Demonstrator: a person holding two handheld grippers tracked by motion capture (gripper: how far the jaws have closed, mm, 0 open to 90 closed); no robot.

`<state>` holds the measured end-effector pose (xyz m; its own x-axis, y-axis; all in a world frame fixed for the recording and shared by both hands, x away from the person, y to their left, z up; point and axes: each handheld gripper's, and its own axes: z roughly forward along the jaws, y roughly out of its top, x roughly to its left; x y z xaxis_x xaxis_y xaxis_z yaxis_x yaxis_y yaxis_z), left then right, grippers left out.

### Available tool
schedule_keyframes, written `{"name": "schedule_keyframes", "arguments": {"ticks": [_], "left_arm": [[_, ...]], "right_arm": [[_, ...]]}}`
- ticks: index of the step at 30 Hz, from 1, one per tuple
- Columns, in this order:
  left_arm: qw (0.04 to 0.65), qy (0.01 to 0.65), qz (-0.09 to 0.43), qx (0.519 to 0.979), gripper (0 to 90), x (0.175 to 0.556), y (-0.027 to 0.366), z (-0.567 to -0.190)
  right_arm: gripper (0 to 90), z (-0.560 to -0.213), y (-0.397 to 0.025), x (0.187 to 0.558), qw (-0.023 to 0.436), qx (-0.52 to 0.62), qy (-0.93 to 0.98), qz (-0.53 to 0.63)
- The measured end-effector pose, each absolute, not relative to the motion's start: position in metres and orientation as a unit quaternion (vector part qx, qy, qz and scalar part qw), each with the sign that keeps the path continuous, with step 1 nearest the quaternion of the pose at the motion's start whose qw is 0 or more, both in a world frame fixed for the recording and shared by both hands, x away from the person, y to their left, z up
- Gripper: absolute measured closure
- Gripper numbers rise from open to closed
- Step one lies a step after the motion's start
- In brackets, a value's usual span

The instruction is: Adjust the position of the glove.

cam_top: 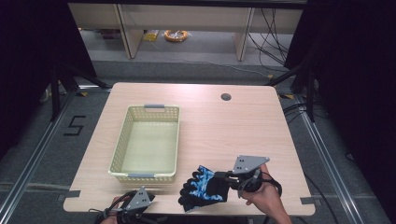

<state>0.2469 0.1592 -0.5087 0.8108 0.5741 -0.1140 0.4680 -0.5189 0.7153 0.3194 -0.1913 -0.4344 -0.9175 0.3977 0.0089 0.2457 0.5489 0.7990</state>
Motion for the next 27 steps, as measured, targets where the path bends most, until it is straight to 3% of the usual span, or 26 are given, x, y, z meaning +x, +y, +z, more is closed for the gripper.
{"name": "schedule_keyframes", "arguments": {"ticks": [6,27], "left_arm": [[0.386,0.293,0.076,0.871,17.1,0.247,0.162,-0.508],[0.385,0.299,0.07,0.87,17.2,0.244,0.156,-0.513]], "right_arm": [[88.7,-0.444,-0.174,0.325,0.05,0.138,0.891,0.43],[88.5,-0.467,-0.155,0.351,-0.013,0.096,0.915,0.392]]}}
